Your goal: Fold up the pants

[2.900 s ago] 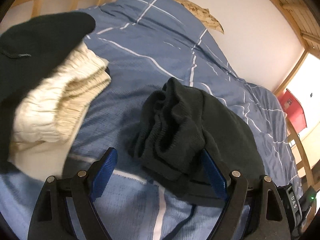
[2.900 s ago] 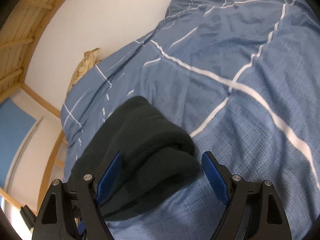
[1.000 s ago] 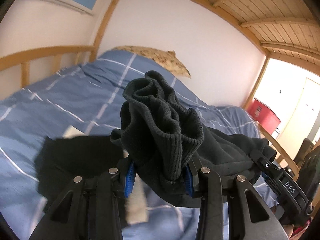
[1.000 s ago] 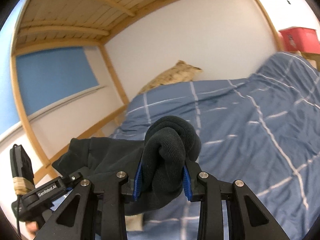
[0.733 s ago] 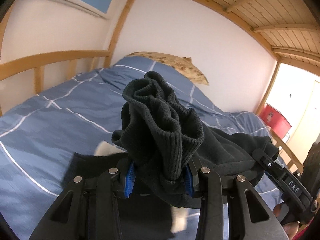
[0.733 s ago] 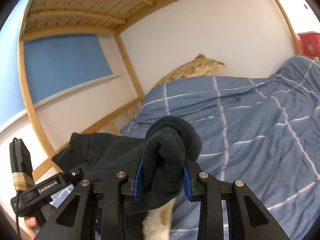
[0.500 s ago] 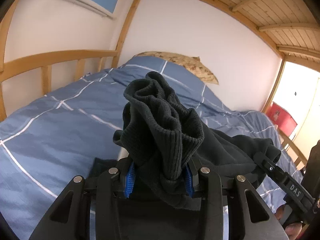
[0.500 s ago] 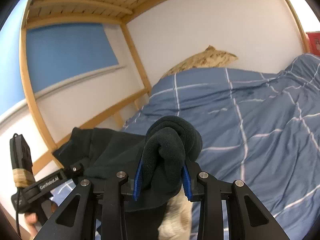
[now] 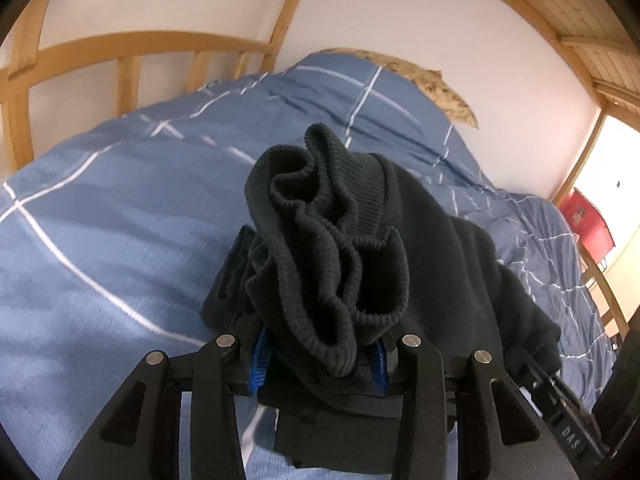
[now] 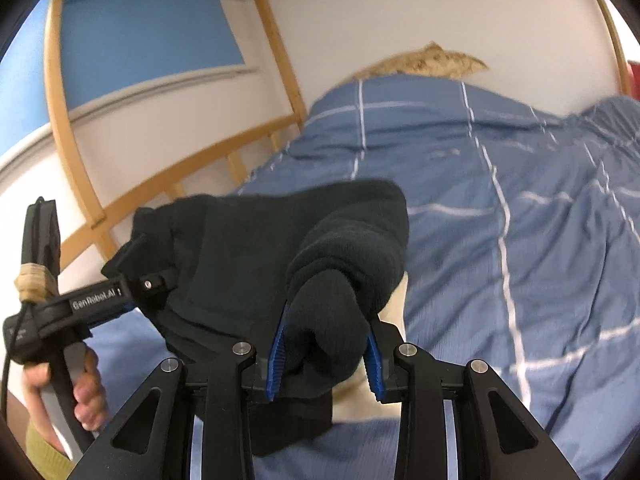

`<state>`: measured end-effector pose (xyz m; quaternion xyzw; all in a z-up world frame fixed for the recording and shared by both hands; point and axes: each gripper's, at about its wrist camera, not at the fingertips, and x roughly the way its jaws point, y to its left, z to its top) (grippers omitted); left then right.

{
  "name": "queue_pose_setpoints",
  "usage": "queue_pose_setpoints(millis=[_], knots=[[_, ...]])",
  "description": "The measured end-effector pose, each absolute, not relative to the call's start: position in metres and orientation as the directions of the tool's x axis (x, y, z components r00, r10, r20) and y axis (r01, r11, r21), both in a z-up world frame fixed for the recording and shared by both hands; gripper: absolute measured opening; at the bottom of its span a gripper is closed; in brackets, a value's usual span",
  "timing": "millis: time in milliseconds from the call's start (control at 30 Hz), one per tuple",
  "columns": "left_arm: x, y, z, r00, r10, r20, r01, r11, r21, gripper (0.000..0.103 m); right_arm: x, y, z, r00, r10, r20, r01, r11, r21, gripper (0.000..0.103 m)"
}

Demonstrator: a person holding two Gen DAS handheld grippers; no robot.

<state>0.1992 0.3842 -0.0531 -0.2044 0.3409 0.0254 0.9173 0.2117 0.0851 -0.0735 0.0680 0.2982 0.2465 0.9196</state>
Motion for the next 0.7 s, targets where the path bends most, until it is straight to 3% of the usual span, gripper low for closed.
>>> queue_pose_setpoints(millis=[67,200,267,433,633,700], knots=[[0.199,0.385,-0.054,0.758,-0.093,-0.645,-0.197,0.910,-0.363,0.046,0.209,0.085,-0.076,0.702,0.467,-0.539,-0.386,0.884,0.263,0.041],[0.195,0.387,-0.052,0.736,-0.091,-0.671,-0.228,0.900,-0.372,0.054,0.204,0.080,-0.077,0.693,0.364,-0.622,-0.280,0.931,0.233,0.063],[0.188,0.386,-0.048,0.739,-0.047,-0.672,-0.249,0.908,-0.337,0.059,0.196,0.075,-0.070,0.705,0.289,-0.647,-0.209,0.957,0.200,0.067],[0.163,0.375,-0.019,0.759,0.157,-0.632,-0.318,0.936,-0.149,0.065,0.169,0.064,-0.042,0.806,0.213,-0.552,-0.189,0.977,0.102,0.067],[0.134,0.369,0.020,0.791,0.260,-0.554,-0.361,0.929,-0.079,0.069,0.163,0.051,-0.029,0.817,0.247,-0.521,-0.201,0.969,0.143,0.067],[0.126,0.360,0.029,0.803,0.250,-0.541,-0.341,0.937,-0.073,0.075,0.161,0.047,-0.025,0.815,0.279,-0.507,-0.226,0.960,0.165,0.067]])
